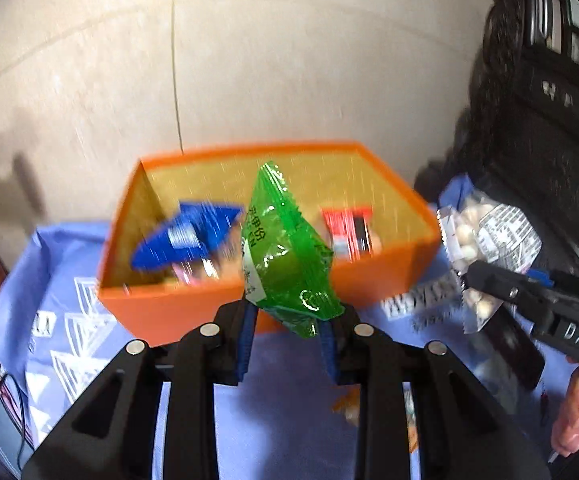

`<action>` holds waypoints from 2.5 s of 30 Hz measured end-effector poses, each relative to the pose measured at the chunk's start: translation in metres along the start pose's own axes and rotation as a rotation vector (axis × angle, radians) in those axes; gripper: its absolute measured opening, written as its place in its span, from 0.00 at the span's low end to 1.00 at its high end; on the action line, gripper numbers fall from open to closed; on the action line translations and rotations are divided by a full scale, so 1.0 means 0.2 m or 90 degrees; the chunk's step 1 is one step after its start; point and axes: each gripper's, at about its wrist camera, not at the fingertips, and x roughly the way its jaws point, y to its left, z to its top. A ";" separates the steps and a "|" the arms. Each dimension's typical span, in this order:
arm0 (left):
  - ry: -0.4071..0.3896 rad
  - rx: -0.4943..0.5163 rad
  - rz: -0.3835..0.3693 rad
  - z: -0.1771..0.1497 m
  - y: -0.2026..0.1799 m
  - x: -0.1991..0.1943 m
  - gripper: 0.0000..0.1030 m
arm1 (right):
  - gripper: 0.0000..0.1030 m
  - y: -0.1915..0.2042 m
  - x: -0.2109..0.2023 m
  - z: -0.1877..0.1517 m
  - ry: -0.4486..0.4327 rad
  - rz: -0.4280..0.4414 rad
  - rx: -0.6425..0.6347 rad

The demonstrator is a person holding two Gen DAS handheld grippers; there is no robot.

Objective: Organize snacks
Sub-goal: 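Carry both packs over the orange box and open both tools, then move both open tools back toward the last two snacks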

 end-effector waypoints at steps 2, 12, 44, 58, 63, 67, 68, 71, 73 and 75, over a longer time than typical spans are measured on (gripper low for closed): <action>-0.015 0.001 0.007 0.07 0.02 -0.02 0.26 | 0.38 0.04 0.00 0.08 -0.013 0.008 -0.012; -0.029 0.019 0.064 0.43 0.16 0.12 0.26 | 0.39 0.15 0.20 0.41 -0.024 0.004 -0.064; -0.006 -0.049 0.117 0.38 0.29 0.18 0.96 | 0.78 0.12 0.28 0.37 -0.001 -0.051 -0.098; 0.041 -0.017 0.047 -0.14 0.05 0.02 0.96 | 0.78 -0.10 0.07 -0.18 0.094 -0.048 -0.035; 0.066 -0.005 0.041 -0.35 -0.02 -0.01 0.96 | 0.78 -0.11 0.07 -0.38 0.136 -0.027 -0.074; 0.088 -0.018 0.039 -0.51 -0.06 0.00 0.96 | 0.78 -0.14 0.13 -0.48 0.176 -0.009 -0.103; 0.098 -0.016 0.040 -0.54 -0.07 0.01 0.96 | 0.78 -0.15 0.16 -0.51 0.189 -0.004 -0.113; 0.118 -0.004 0.047 -0.63 -0.09 -0.01 0.96 | 0.78 -0.17 0.21 -0.55 0.215 0.009 -0.144; 0.122 0.000 0.048 -0.67 -0.09 -0.03 0.96 | 0.78 -0.17 0.25 -0.56 0.225 0.015 -0.160; 0.125 0.002 0.051 -0.69 -0.08 -0.05 0.96 | 0.78 -0.16 0.29 -0.57 0.233 0.017 -0.176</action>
